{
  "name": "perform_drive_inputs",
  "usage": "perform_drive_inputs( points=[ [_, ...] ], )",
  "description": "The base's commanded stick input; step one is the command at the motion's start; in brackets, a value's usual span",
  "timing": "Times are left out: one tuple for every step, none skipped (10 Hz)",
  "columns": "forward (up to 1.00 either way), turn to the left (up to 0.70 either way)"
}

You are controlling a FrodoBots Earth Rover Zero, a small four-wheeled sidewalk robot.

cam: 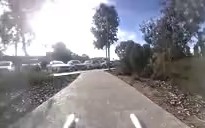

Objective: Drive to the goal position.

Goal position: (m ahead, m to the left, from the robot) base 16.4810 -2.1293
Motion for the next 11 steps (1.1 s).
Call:
perform_drive_inputs(
  points=[
    [1.00,0.00],
    [1.00,0.00],
    [1.00,0.00],
    [1.00,0.00],
    [1.00,0.00],
    [1.00,0.00],
    [1.00,0.00],
    [1.00,0.00],
    [1.00,0.00],
    [1.00,0.00],
    [1.00,0.00]
  ],
)
